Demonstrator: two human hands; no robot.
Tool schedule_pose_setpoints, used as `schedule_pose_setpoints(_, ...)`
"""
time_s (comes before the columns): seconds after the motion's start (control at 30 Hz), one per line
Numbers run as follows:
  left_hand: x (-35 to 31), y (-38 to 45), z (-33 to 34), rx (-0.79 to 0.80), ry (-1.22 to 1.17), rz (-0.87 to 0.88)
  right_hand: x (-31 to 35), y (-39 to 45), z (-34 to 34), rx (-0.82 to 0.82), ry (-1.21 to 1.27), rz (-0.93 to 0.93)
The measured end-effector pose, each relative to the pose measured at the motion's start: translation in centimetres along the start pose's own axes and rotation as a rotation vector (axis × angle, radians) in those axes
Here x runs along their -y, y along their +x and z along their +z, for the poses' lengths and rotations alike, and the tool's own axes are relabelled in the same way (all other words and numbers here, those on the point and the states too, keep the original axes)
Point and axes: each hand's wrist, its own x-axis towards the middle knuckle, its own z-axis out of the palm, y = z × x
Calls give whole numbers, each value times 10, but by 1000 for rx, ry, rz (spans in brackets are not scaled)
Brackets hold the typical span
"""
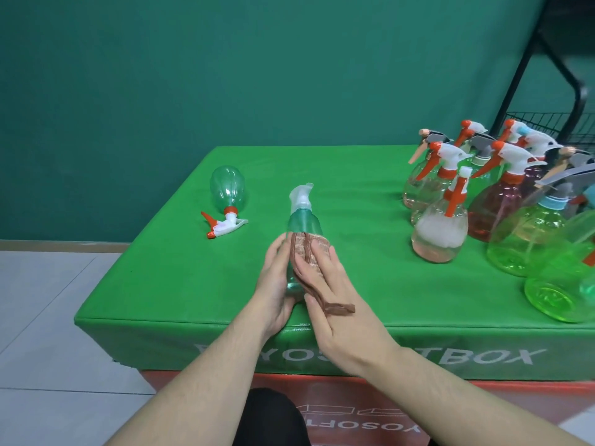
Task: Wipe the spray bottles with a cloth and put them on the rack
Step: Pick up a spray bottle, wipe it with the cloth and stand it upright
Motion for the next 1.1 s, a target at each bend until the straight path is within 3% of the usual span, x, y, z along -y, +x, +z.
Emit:
schedule_pose_setpoints(0.53, -4, -2, -4, 71, -39, -120, 4, 30, -1, -30, -86, 27)
schedule_pose_setpoints(0.97, -4, -1, -5, 57, -9, -136, 0, 99, -8, -50, 249, 345)
schedule_pose_setpoints(1.1, -3, -1, -4, 60, -20, -89, -3, 89, -1, -60, 221, 336)
